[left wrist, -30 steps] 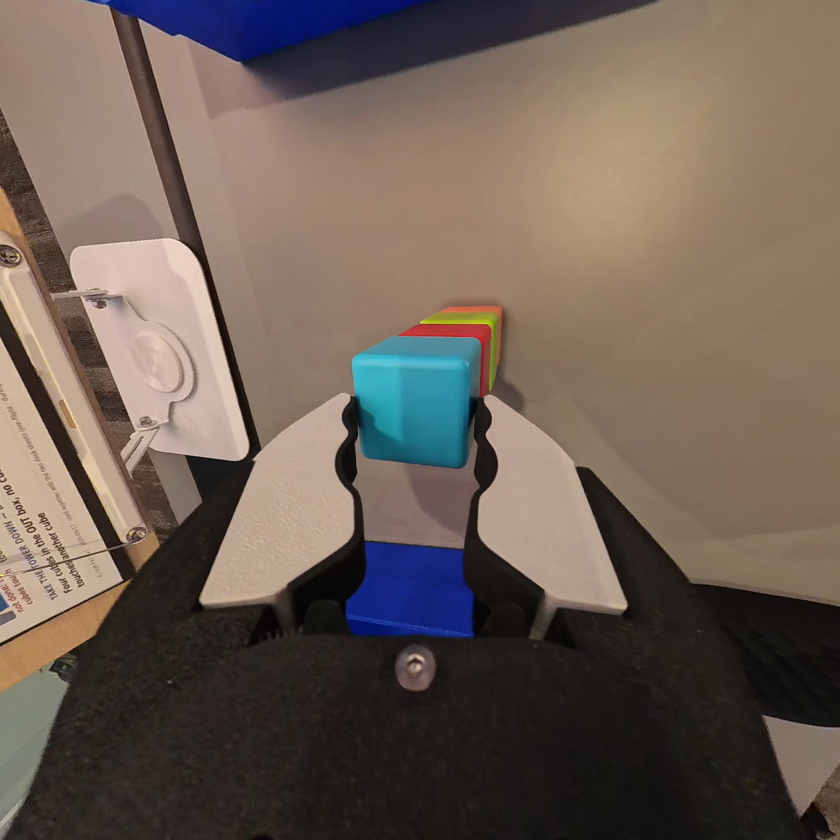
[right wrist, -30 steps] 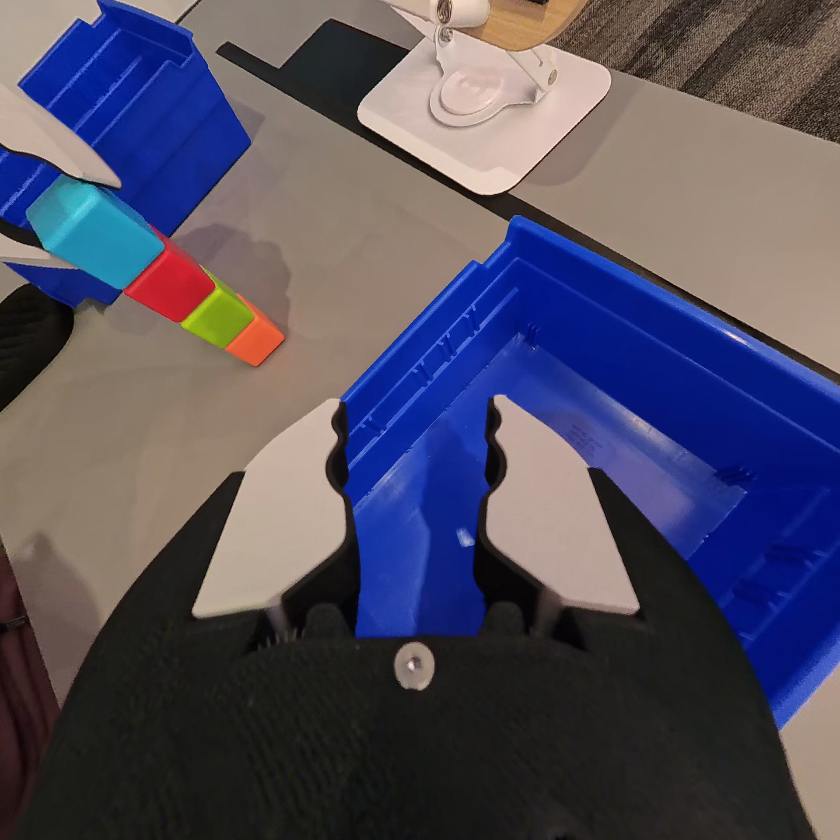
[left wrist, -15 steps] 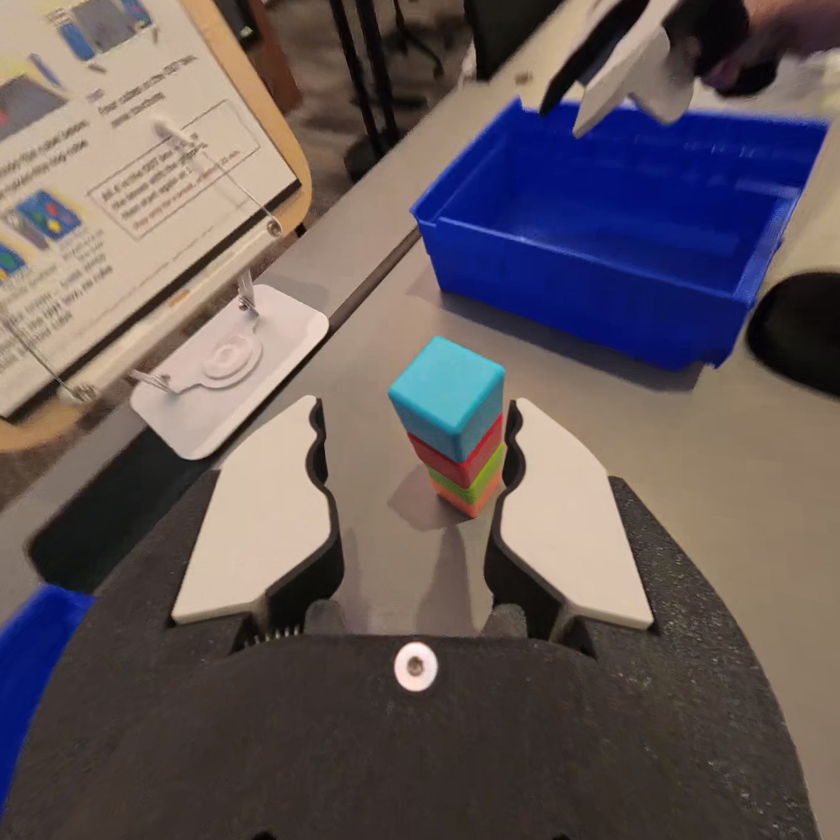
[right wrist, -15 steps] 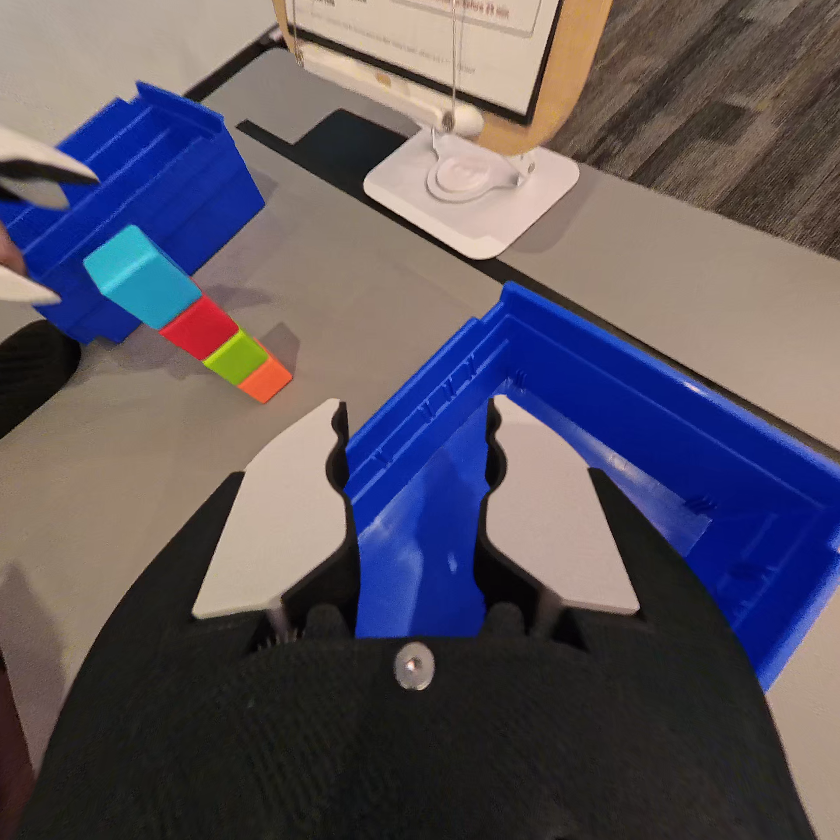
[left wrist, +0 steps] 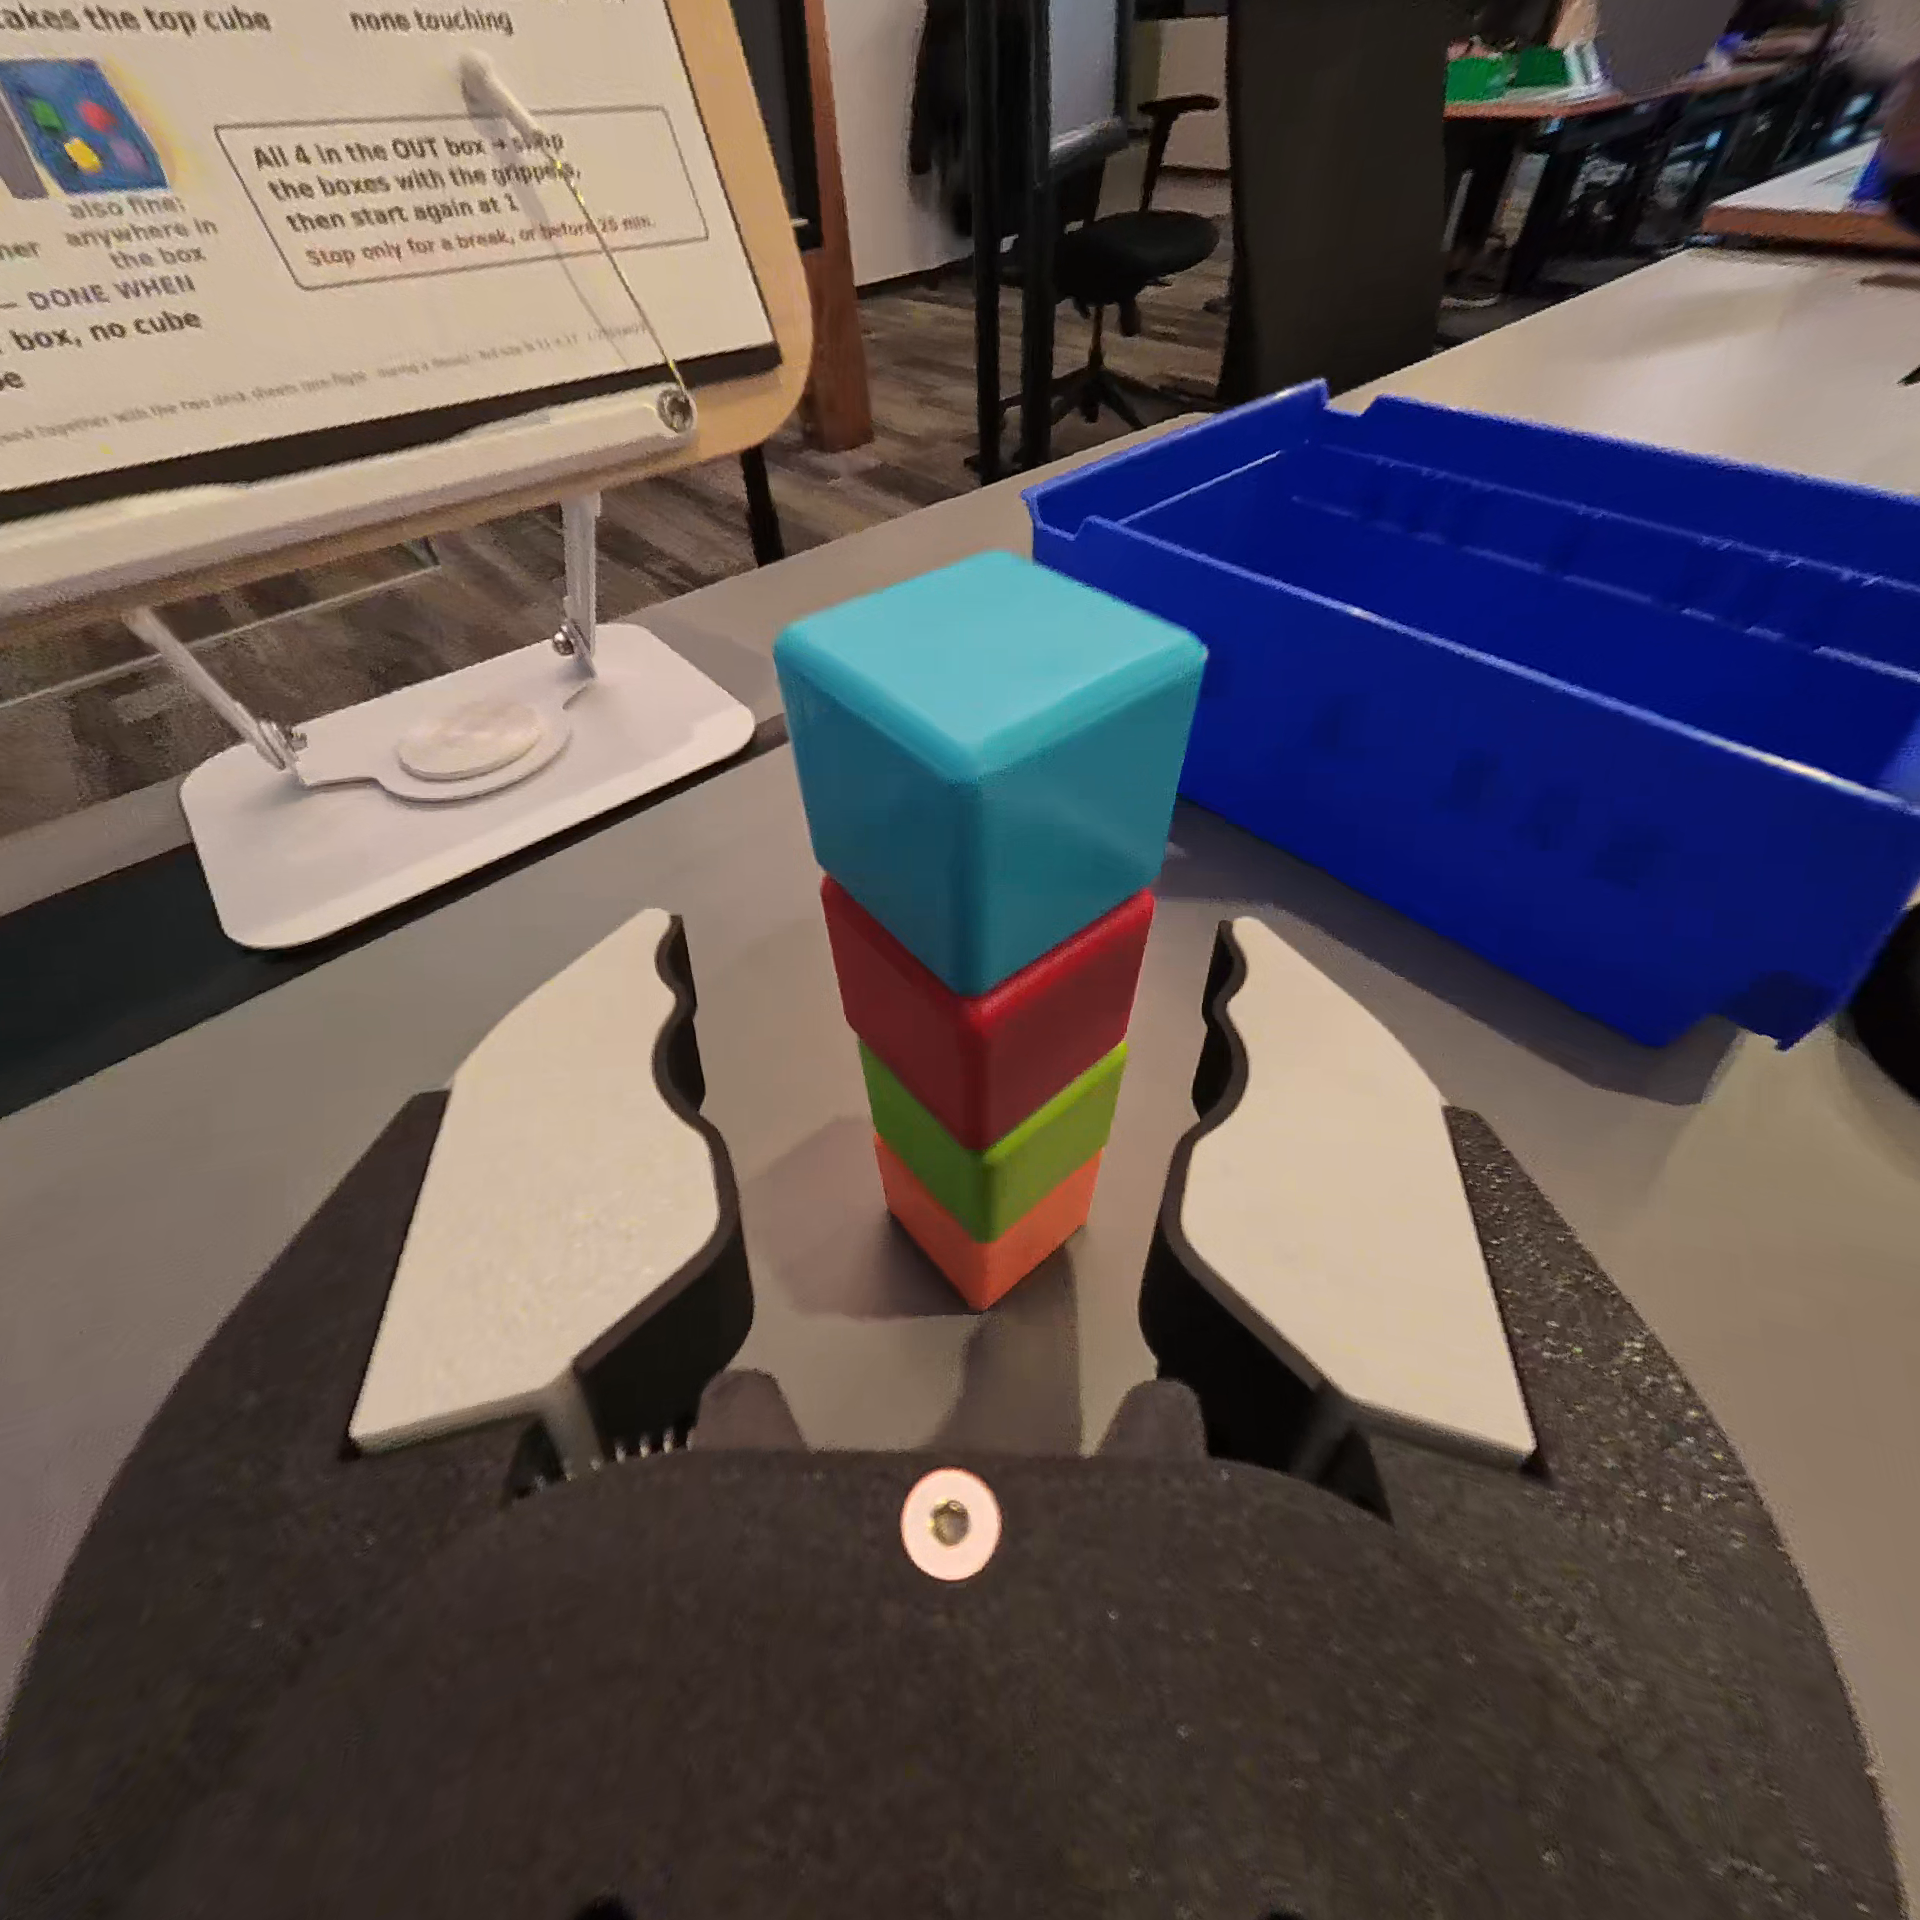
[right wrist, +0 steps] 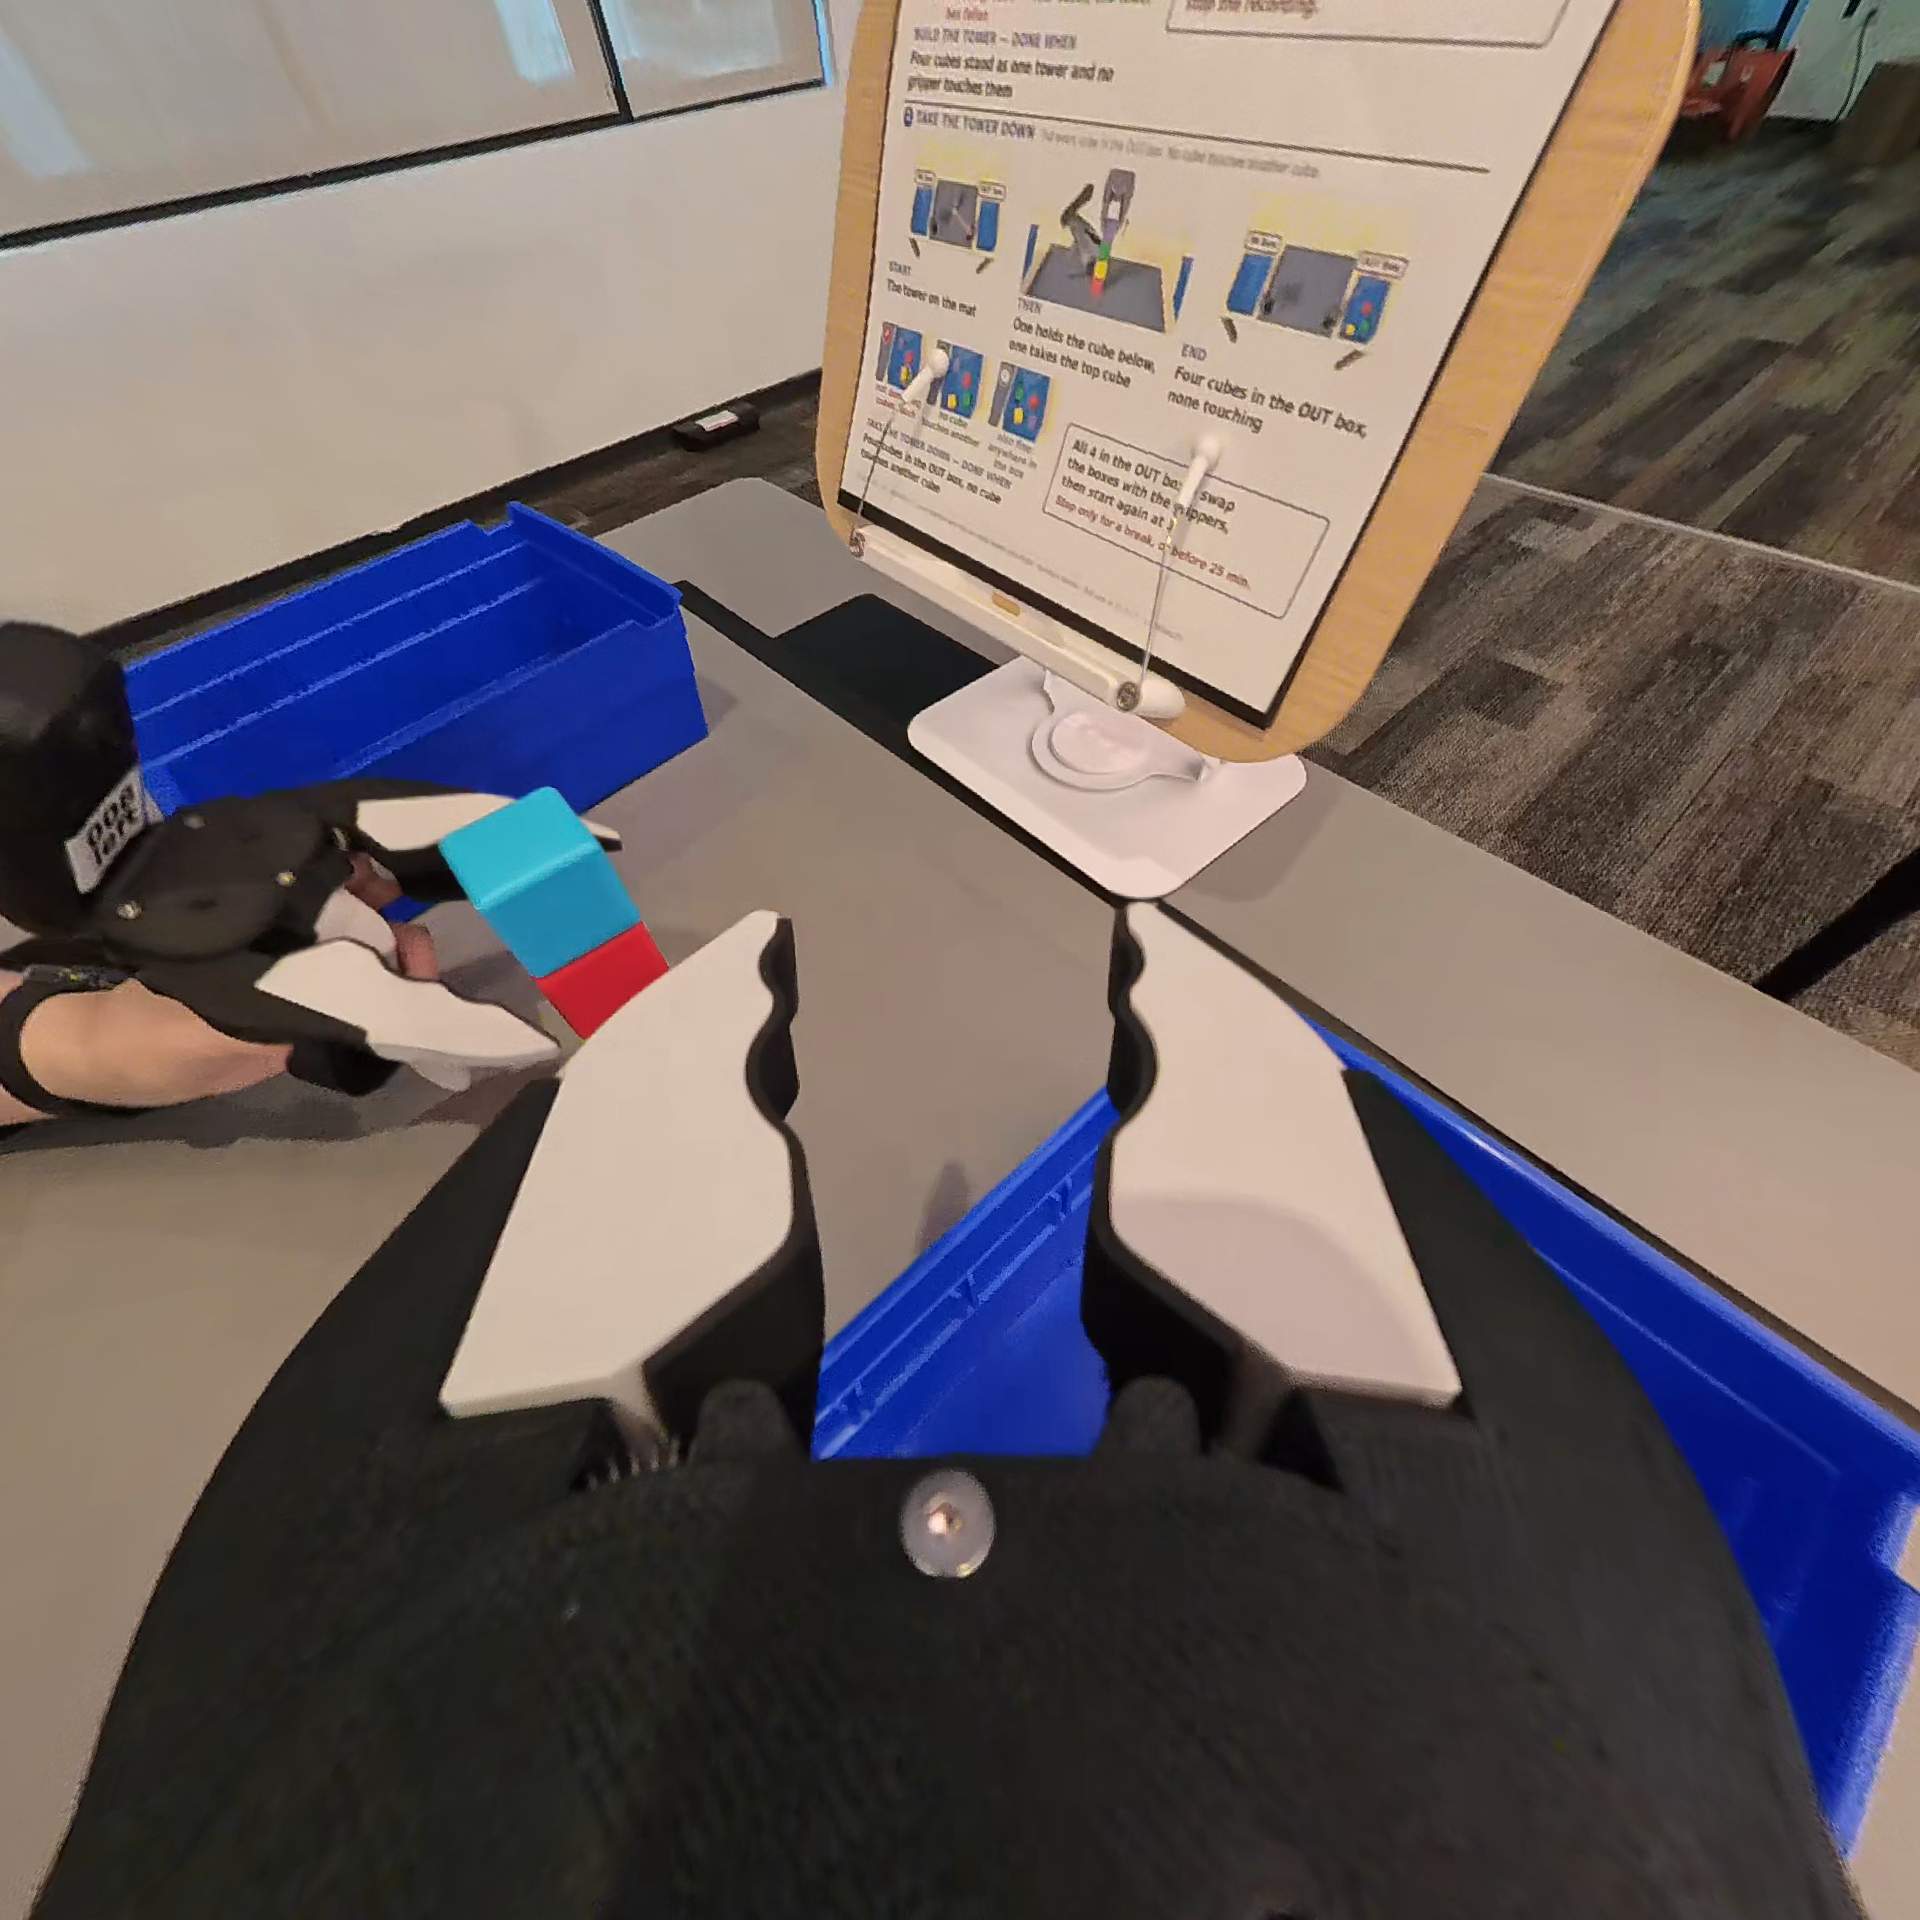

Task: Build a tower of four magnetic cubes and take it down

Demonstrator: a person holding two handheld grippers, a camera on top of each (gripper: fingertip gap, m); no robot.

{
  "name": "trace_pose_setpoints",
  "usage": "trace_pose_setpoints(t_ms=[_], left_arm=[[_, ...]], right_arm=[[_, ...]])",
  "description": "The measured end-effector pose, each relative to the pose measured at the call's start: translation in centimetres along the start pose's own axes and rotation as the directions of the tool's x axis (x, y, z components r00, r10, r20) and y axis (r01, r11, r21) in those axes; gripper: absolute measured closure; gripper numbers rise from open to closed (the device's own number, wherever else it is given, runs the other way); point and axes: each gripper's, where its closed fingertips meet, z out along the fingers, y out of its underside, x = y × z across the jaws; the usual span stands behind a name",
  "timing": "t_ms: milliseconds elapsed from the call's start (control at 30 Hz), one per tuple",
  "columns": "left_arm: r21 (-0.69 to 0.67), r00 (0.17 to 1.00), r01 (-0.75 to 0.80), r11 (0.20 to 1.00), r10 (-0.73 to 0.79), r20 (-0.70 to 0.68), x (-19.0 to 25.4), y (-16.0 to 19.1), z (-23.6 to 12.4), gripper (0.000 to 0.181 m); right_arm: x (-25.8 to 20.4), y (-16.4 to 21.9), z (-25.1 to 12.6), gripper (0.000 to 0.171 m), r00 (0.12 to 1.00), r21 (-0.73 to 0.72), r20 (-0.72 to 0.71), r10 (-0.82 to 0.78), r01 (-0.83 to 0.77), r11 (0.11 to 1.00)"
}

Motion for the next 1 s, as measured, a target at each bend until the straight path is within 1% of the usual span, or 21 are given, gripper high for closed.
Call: trace_pose_setpoints(t_ms=[67, 100, 233, 300, 400, 467, 567, 600, 667, 700, 767, 833, 1000], left_arm=[[0.034, 0.999, 0.03, 0.999, -0.03, 0.011, 0.0, 0.4, 0.2, 0.089], [0.057, 0.998, 0.063, 0.996, -0.063, 0.011, -0.1, 0.6, 0.1, 0.092], [0.101, 0.986, 0.164, 0.981, -0.16, -0.045, -0.1, 1.0, 0.3, 0.1], [0.139, 0.982, 0.173, 0.975, -0.161, -0.095, 0.6, 0.7, 0.5, 0.099], [0.188, 0.989, 0.121, 0.975, -0.103, -0.107, 1.1, -0.2, 0.6, 0.097], [0.17, 0.991, 0.094, 0.981, -0.076, -0.11, 1.4, -0.1, 1.0, 0.096], [0.129, 0.99, 0.105, 0.986, -0.091, -0.109, 1.4, 0.9, 1.7, 0.094], [0.131, 0.991, 0.097, 0.987, -0.084, -0.101, 1.3, 1.1, 1.8, 0.096], [0.153, 0.992, 0.09, 0.984, -0.075, -0.103, 1.1, 0.9, 1.7, 0.111], [0.158, 0.991, 0.097, 0.983, -0.081, -0.107, 1.0, 0.9, 1.7, 0.114], [0.155, 0.987, 0.112, 0.982, -0.092, -0.132, 1.1, 0.9, 1.7, 0.115], [0.156, 0.985, 0.112, 0.981, -0.09, -0.146, 1.2, 0.9, 1.6, 0.115], [0.15, 0.984, 0.105, 0.983, -0.082, -0.156, 1.5, 0.9, 1.6, 0.115]], right_arm=[[-0.5, -0.3, 0.4, 0.112, 1.0, 0.012, 0.005, -0.01, 0.01, 1.0], [-0.8, -0.4, 0.6, 0.112, 1.0, 0.015, 0.012, -0.011, 0.011, 1.0], [-1.4, 0.4, 1.8, 0.112, 1.0, -0.018, 0.02, -0.021, 0.021, 1.0], [-1.5, 0.9, 2.4, 0.112, 1.0, -0.044, 0.022, -0.02, 0.021, 0.999], [-2.1, 0.9, 3.1, 0.112, 0.999, -0.054, 0.04, -0.029, 0.031, 0.998], [-3.0, 0.9, 3.7, 0.112, 0.997, -0.062, 0.066, -0.037, 0.041, 0.997], [-5.1, 1.1, 4.9, 0.112, 0.99, -0.087, 0.121, -0.076, 0.087, 0.992], [-6.0, 1.2, 5.3, 0.112, 0.985, -0.097, 0.141, -0.096, 0.111, 0.989], [-7.5, 1.6, 6.2, 0.112, 0.971, -0.11, 0.185, -0.149, 0.171, 0.979], [-8.2, 1.8, 6.6, 0.112, 0.963, -0.116, 0.206, -0.172, 0.198, 0.973], [-9.1, 2.6, 7.4, 0.112, 0.951, -0.143, 0.238, -0.199, 0.237, 0.961], [-9.5, 3.1, 8.2, 0.112, 0.947, -0.159, 0.236, -0.219, 0.26, 0.953], [-11.7, 4.0, 9.3, 0.111, 0.926, -0.182, 0.3, -0.228, 0.29, 0.939]])
